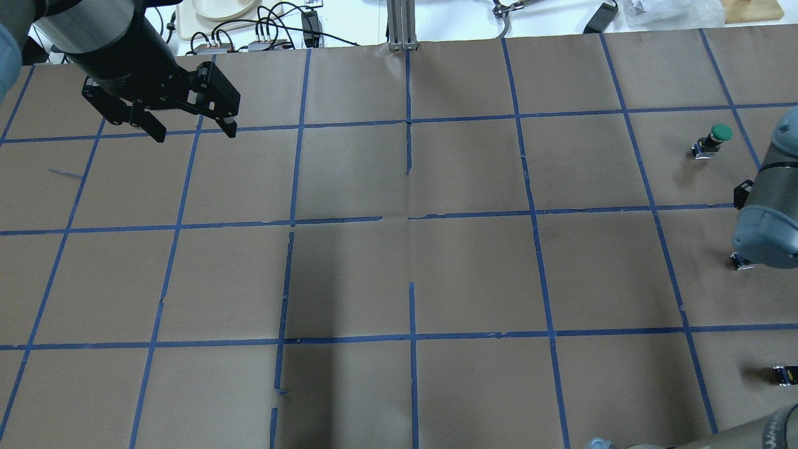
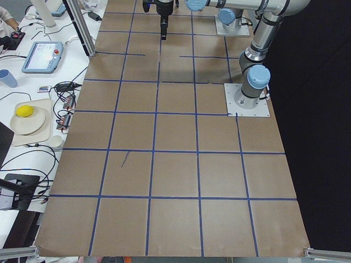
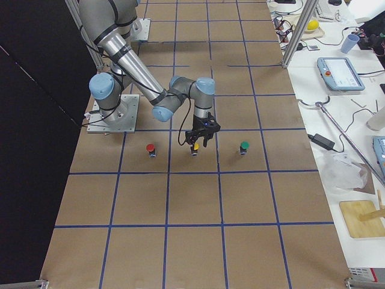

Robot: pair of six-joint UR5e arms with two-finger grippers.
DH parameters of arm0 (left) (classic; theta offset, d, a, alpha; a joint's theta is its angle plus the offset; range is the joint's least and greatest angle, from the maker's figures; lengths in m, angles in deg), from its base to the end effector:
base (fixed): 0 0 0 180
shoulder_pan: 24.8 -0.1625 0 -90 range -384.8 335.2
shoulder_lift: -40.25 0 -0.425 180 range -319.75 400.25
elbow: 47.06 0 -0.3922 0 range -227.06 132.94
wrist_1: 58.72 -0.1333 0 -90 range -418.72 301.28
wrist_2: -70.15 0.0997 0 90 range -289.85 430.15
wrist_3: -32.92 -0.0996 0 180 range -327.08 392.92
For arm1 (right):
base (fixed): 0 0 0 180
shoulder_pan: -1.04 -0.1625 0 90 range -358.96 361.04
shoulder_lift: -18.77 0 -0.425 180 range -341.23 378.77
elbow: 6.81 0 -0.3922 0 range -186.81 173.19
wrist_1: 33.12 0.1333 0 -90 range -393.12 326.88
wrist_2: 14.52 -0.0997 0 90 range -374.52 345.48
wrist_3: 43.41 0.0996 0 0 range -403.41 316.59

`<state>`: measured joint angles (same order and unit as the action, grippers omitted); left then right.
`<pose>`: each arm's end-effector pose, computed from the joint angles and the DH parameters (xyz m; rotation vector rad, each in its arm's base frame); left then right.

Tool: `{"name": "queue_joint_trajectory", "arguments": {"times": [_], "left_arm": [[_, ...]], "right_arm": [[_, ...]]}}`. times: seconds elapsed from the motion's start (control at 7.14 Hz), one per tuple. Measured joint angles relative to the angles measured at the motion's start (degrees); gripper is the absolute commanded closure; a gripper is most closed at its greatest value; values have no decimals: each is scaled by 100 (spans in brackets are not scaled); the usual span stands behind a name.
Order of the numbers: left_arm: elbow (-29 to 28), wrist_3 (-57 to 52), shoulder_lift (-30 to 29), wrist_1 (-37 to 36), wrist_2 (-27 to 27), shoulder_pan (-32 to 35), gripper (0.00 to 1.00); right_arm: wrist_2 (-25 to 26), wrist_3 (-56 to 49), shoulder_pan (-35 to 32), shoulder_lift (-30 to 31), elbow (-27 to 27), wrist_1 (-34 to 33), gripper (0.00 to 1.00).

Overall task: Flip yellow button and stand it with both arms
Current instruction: 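Open the right gripper and lift it off the standing yellow button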

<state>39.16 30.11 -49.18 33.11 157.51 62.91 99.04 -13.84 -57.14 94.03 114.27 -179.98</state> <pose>-0.1182 -0.4959 0.5222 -0.0156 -3.0967 0.0712 -0.1825 -0.4714 0.2217 -1.4338 -2.3079 0.2514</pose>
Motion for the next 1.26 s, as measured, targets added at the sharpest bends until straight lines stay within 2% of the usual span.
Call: {"name": "queue_joint_trajectory", "arguments": {"times": [0.28, 0.56, 0.98, 1.26], "left_arm": [[1, -6, 4, -2, 0, -6, 1], [5, -8, 0, -4, 6, -14, 1], [2, -7, -10, -6, 9, -16, 1], [7, -3, -4, -1, 7, -10, 0]], "right_arm": [[-18, -57, -1, 55, -106, 100, 0], [-338, -102, -16, 213, -454, 730, 0], [-973, -776, -253, 331, -1444, 2480, 0], [-1196, -1664, -624, 606, -1999, 3797, 0]]}}
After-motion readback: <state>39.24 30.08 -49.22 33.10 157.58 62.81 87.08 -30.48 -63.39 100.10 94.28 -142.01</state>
